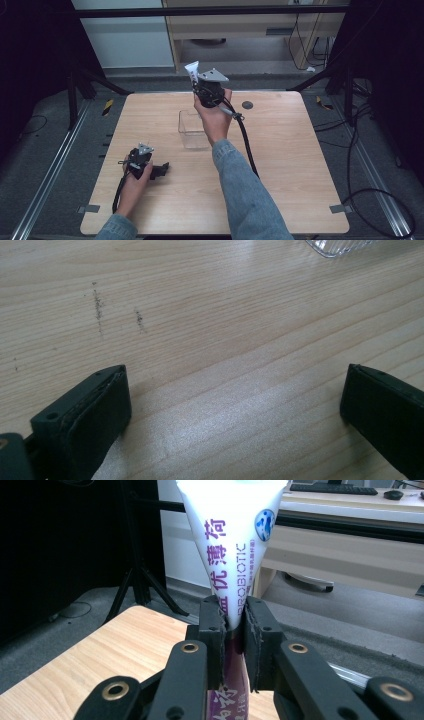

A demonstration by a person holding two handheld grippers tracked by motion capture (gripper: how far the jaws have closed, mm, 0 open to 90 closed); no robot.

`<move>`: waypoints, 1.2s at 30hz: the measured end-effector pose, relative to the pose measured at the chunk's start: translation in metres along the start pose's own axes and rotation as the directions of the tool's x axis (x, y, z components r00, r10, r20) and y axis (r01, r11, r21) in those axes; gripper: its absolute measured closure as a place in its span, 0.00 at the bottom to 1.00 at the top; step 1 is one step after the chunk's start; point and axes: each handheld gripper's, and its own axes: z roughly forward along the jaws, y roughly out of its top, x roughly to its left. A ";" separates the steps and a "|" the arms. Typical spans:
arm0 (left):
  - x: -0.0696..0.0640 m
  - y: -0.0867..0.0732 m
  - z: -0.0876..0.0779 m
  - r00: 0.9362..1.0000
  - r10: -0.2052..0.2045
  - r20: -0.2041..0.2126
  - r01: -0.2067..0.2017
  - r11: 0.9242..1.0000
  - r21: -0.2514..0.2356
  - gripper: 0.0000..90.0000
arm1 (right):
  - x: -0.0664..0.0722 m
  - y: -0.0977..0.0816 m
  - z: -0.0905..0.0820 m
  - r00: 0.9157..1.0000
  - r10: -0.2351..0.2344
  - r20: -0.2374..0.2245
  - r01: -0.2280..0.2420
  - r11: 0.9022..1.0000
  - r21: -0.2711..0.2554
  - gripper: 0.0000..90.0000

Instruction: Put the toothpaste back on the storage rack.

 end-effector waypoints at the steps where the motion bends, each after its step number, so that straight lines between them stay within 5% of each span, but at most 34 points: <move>1: 0.000 0.000 0.000 1.000 0.000 0.000 0.000 1.000 -0.001 0.00 | 0.001 -0.003 0.000 1.000 -0.004 0.000 0.004 1.000 0.003 0.89; 36: 0.000 0.000 0.001 1.000 -0.003 0.001 0.003 1.000 -0.003 0.00 | 0.012 -0.025 0.013 1.000 0.006 -0.027 -0.005 0.999 0.034 0.89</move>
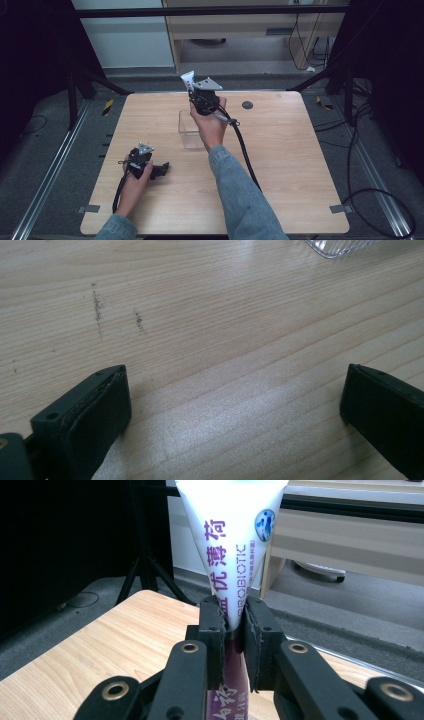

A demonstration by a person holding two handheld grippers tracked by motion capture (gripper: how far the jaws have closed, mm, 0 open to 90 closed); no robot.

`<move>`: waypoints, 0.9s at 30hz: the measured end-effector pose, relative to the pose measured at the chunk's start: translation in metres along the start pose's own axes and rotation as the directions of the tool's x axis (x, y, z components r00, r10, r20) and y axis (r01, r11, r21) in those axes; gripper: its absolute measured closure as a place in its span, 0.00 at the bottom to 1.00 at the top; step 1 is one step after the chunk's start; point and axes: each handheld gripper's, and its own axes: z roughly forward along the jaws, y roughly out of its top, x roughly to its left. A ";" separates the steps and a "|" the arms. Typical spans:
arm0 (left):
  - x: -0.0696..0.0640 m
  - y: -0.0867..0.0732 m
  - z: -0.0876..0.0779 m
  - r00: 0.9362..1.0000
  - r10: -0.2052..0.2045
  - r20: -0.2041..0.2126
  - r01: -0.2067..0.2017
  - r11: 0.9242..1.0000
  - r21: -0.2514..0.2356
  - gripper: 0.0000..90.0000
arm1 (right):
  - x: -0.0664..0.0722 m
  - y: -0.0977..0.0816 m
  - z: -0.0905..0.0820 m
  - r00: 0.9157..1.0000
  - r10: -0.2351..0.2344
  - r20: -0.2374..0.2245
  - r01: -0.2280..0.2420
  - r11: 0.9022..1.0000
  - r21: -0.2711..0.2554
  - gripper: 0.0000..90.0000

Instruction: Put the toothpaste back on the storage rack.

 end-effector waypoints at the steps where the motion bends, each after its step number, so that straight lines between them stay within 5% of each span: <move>1: 0.000 0.000 0.000 1.000 0.000 0.000 0.000 1.000 0.000 0.00 | 0.002 -0.001 0.000 1.000 -0.004 -0.003 0.004 1.000 0.004 0.89; 27: 0.000 0.000 0.000 1.000 0.006 0.001 -0.006 1.000 0.002 0.00 | 0.017 -0.037 0.009 0.999 -0.008 -0.045 0.012 0.997 0.074 0.89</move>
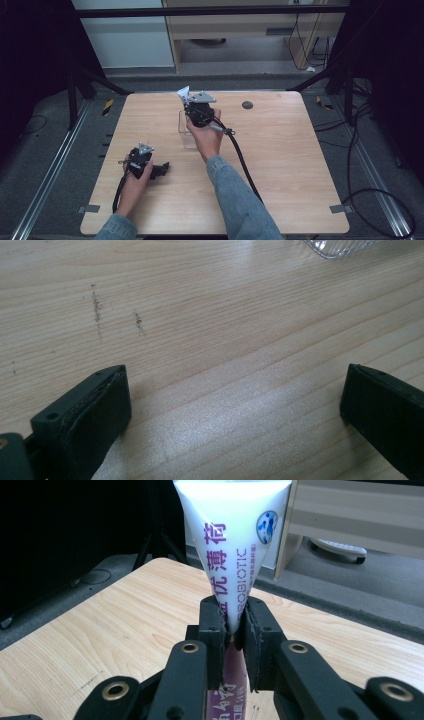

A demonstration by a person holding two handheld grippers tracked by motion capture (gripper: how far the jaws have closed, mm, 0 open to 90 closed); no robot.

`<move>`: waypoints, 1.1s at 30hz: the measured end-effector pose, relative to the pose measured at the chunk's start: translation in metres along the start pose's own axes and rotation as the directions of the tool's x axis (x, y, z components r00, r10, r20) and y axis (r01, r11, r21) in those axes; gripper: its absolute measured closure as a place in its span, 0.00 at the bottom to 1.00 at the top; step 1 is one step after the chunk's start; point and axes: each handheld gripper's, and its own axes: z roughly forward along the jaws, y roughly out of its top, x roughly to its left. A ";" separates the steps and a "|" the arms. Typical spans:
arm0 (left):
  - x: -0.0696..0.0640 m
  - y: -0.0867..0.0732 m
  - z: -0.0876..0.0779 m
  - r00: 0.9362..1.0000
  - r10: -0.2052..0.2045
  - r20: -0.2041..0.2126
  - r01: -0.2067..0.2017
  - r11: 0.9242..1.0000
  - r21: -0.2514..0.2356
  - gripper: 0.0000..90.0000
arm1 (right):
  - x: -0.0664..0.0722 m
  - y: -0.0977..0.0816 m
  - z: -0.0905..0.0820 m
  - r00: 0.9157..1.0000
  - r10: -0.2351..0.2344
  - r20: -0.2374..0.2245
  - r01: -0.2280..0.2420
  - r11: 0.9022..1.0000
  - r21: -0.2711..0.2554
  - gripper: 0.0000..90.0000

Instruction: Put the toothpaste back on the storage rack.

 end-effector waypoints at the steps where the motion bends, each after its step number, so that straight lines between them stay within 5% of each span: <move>1: 0.000 0.000 0.000 1.000 0.000 0.000 0.000 1.000 0.000 0.00 | 0.000 0.000 0.000 1.000 0.000 0.000 0.000 1.000 0.000 0.89; 33: 0.000 0.000 0.000 1.000 0.000 0.001 0.000 1.000 -0.002 0.00 | 0.014 -0.022 0.003 0.999 -0.021 -0.031 0.023 0.998 0.052 0.89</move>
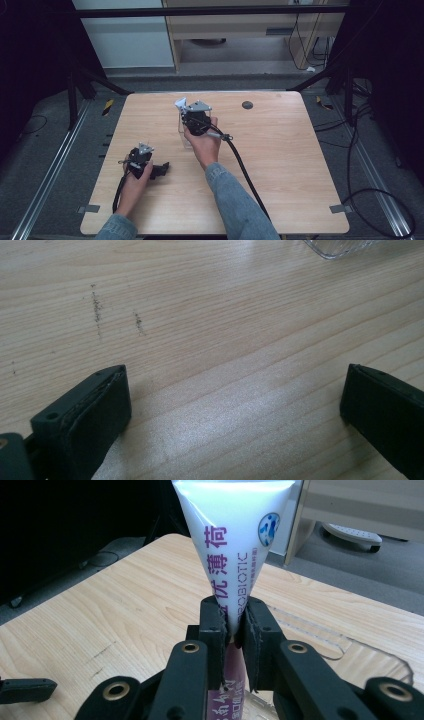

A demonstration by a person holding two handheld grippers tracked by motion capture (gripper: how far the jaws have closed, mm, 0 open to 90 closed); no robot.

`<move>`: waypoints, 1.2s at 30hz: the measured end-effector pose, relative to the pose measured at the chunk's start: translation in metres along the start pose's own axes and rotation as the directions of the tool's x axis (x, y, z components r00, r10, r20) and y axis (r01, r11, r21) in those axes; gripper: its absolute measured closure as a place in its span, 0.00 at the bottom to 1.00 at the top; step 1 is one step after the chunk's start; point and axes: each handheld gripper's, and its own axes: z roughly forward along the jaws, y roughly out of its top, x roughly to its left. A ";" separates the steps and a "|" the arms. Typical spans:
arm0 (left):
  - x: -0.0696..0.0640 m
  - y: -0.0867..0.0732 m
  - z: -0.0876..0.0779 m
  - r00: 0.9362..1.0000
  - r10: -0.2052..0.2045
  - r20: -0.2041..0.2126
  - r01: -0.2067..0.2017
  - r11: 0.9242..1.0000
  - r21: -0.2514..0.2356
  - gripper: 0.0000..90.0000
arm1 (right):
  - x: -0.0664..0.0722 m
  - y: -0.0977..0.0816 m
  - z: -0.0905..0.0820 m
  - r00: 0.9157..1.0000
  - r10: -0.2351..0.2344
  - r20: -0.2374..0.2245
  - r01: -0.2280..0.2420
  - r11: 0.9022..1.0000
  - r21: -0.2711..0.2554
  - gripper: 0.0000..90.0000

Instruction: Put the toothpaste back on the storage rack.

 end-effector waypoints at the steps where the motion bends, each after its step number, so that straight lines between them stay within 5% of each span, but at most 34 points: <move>1: 0.000 0.000 0.000 1.000 0.000 0.000 0.000 1.000 0.000 0.00 | 0.000 -0.001 0.000 1.000 0.000 -0.001 0.000 1.000 0.001 0.89; 36: 0.000 0.000 0.000 1.000 0.000 0.000 0.000 1.000 0.000 0.00 | -0.005 0.004 0.017 0.999 0.037 -0.001 -0.037 0.999 0.032 0.88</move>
